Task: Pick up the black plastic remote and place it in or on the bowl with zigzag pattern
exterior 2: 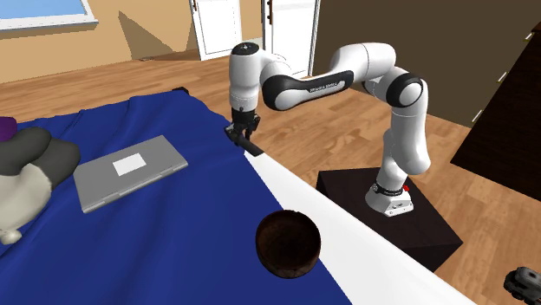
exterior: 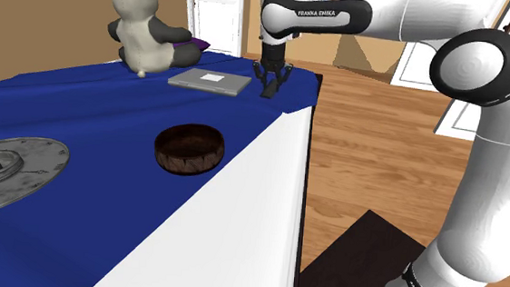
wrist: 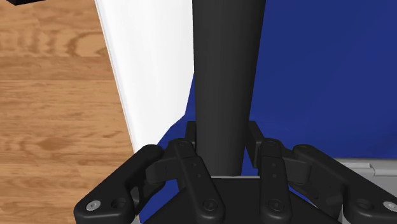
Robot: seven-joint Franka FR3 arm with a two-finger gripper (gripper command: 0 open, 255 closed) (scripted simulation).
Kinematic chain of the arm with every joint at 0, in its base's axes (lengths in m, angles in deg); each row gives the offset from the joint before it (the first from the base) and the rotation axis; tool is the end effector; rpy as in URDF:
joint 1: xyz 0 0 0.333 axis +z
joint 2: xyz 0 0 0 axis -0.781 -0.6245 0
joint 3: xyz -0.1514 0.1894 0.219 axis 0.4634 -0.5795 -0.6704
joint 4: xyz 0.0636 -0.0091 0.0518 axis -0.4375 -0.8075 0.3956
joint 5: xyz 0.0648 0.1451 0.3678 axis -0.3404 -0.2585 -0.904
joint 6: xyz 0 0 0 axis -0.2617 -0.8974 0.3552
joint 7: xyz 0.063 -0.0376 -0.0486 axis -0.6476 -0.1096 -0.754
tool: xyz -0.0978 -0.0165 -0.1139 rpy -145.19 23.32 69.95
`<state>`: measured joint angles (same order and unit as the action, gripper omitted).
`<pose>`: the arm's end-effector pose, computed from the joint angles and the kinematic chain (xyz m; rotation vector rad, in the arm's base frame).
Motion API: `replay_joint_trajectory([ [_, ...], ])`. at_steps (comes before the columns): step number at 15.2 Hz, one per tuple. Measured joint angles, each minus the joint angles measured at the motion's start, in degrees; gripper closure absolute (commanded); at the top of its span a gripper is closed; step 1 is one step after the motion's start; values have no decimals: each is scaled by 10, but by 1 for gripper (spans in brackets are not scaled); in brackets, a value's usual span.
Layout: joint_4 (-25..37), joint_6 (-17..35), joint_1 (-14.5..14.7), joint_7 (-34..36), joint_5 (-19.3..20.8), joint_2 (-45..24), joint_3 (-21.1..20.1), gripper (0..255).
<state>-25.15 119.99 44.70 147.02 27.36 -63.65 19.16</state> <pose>0.6649 0.0188 0.5420 2.6724 -1.3574 0.2810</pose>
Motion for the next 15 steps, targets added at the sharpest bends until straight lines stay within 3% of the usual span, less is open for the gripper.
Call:
replay_joint_trajectory([
  [7, 71, -58, 9, -6, 3, -13, -2, 255],
  [15, 36, -70, 68, 85, 11, 12, -34, 255],
])
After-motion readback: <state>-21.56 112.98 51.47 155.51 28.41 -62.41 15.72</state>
